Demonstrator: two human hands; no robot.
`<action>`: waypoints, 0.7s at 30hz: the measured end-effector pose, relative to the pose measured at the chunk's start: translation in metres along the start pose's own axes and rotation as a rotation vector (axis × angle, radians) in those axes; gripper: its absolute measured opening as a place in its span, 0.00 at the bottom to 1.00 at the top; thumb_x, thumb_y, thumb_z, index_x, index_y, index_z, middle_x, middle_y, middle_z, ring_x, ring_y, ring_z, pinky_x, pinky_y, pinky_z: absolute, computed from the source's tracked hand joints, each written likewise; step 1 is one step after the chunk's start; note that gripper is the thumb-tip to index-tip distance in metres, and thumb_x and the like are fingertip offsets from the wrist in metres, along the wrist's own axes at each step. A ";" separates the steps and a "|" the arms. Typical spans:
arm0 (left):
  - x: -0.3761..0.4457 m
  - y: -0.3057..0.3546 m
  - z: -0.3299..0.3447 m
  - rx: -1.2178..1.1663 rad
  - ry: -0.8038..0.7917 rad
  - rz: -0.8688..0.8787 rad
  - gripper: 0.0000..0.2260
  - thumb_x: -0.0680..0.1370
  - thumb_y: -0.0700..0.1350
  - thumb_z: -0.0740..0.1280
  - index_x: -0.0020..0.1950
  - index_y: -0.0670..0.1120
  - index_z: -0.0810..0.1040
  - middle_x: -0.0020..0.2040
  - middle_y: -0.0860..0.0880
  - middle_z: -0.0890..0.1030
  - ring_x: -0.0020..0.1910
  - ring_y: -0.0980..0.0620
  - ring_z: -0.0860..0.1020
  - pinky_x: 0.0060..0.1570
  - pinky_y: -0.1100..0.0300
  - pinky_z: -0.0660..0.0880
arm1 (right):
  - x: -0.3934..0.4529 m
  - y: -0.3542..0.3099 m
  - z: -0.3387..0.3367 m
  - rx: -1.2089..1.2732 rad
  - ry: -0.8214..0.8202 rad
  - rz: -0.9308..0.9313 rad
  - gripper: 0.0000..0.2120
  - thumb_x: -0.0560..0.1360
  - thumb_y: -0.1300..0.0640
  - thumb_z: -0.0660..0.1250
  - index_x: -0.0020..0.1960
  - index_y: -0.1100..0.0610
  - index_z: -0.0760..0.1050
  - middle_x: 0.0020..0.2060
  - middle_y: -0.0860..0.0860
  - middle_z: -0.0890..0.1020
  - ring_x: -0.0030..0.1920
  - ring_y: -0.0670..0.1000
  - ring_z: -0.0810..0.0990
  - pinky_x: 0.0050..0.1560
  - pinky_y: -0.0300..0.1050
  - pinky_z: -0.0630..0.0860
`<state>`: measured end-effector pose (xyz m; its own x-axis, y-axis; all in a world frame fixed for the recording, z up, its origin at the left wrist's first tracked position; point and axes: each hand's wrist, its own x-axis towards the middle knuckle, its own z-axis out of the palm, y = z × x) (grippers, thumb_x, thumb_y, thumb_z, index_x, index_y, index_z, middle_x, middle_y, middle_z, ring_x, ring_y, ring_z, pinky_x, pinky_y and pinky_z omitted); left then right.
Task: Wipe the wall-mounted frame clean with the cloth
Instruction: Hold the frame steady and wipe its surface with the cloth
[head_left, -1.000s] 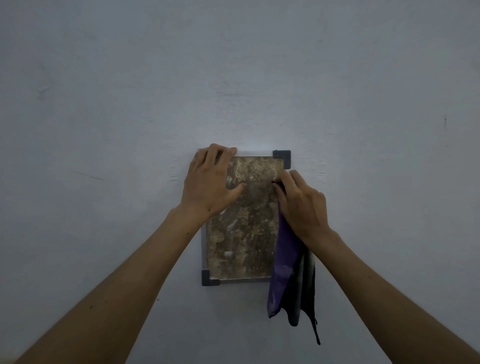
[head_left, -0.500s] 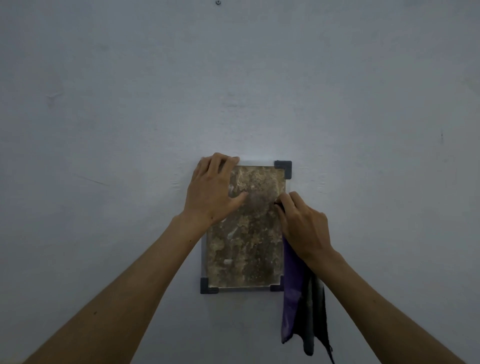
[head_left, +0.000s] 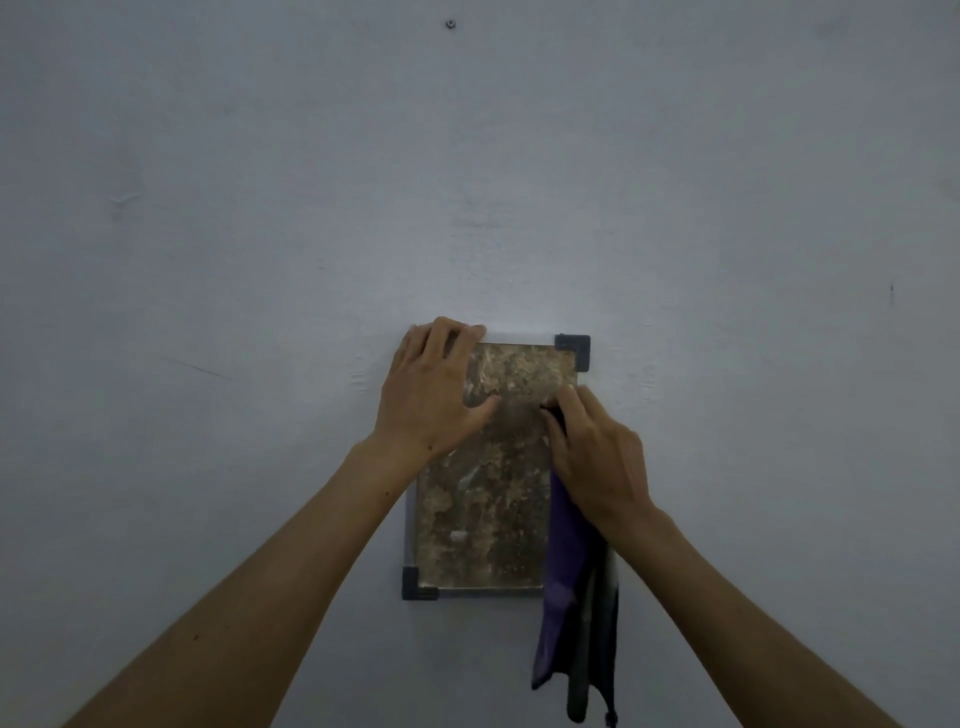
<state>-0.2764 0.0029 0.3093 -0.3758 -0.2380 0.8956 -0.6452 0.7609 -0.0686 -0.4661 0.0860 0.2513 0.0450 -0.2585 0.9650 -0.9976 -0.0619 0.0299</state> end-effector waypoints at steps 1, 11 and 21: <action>0.000 0.000 0.000 0.003 -0.001 0.000 0.34 0.71 0.62 0.70 0.73 0.49 0.68 0.65 0.49 0.70 0.66 0.46 0.68 0.68 0.47 0.70 | 0.008 -0.002 0.000 0.002 0.023 0.010 0.05 0.81 0.56 0.67 0.50 0.58 0.75 0.43 0.51 0.79 0.29 0.48 0.74 0.25 0.41 0.73; 0.000 0.001 -0.003 -0.004 -0.006 0.000 0.33 0.72 0.62 0.70 0.72 0.48 0.69 0.65 0.48 0.70 0.66 0.45 0.69 0.67 0.47 0.71 | -0.033 0.003 0.010 -0.074 -0.139 -0.117 0.03 0.82 0.57 0.66 0.51 0.56 0.73 0.44 0.50 0.78 0.30 0.49 0.74 0.25 0.46 0.76; -0.001 0.002 -0.001 -0.001 0.012 0.004 0.33 0.71 0.61 0.70 0.72 0.48 0.69 0.64 0.48 0.70 0.65 0.45 0.69 0.67 0.47 0.71 | -0.025 0.008 0.008 -0.067 -0.142 -0.157 0.07 0.80 0.60 0.70 0.54 0.57 0.73 0.46 0.51 0.79 0.31 0.49 0.77 0.27 0.45 0.78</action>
<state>-0.2761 0.0053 0.3088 -0.3705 -0.2282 0.9004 -0.6435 0.7621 -0.0716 -0.4749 0.0844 0.2251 0.2020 -0.3847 0.9007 -0.9788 -0.0487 0.1987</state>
